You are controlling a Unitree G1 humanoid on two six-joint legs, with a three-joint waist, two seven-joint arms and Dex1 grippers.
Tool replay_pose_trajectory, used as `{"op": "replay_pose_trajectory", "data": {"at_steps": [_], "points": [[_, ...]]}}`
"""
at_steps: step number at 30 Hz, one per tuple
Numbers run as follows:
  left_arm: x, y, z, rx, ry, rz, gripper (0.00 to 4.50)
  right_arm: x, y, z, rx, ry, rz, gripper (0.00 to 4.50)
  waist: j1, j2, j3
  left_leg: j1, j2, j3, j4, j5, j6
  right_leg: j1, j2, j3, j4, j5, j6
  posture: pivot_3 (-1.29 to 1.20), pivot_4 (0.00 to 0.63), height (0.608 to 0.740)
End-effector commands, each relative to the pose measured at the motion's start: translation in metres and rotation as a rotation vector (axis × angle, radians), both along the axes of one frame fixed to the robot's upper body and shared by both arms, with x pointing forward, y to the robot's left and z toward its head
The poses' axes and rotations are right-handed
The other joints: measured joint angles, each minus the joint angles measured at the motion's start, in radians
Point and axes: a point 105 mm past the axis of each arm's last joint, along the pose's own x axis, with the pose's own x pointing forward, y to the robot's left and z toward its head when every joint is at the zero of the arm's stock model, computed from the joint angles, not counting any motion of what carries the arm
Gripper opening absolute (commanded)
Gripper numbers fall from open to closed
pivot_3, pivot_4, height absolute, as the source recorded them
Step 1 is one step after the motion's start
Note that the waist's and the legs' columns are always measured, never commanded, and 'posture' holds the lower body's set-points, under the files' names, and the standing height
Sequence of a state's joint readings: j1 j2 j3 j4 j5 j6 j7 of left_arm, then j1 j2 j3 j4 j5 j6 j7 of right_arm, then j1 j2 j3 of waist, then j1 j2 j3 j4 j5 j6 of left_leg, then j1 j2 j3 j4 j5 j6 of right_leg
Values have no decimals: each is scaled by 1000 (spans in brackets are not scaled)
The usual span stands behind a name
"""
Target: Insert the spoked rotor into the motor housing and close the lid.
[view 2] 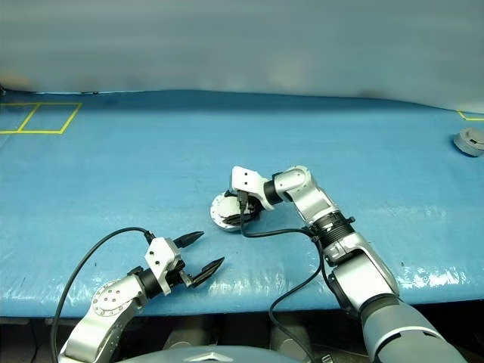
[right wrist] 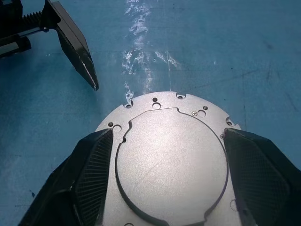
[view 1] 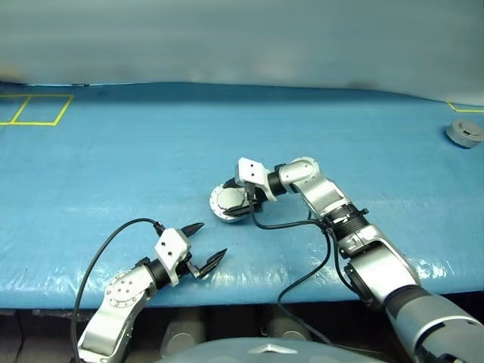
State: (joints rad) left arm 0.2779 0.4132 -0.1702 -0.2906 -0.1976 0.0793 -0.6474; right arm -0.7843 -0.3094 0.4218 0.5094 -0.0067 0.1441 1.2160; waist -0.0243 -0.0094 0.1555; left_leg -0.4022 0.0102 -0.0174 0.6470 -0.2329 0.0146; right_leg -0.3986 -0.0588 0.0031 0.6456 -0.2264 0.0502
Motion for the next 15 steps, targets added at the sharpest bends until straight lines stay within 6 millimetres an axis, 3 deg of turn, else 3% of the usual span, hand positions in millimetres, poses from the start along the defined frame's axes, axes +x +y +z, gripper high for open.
{"op": "replay_pose_trajectory", "data": {"at_steps": [1,5,9,15], "points": [[0,-8,13,-23,-54,-25,4500,6,-4,5,-11,-25,-31,4478,0,0,0,0,0,0,0,0,0,0,0,0,0,0,0,0,150,740],[1,-9,12,-24,-52,-28,4500,8,-7,14,11,-33,-52,4478,1,0,0,0,0,0,0,0,0,0,0,0,0,0,0,0,150,740],[2,-8,12,-25,-50,-29,4500,7,-5,44,150,-21,-120,4478,3,1,1,0,0,0,0,0,0,0,0,0,0,0,0,0,150,740],[1,-9,11,-30,-44,-40,4500,-26,-2,53,293,58,-241,4478,9,1,1,-2,1,-2,-1,-1,1,-1,0,-1,0,1,2,0,150,740]]}}
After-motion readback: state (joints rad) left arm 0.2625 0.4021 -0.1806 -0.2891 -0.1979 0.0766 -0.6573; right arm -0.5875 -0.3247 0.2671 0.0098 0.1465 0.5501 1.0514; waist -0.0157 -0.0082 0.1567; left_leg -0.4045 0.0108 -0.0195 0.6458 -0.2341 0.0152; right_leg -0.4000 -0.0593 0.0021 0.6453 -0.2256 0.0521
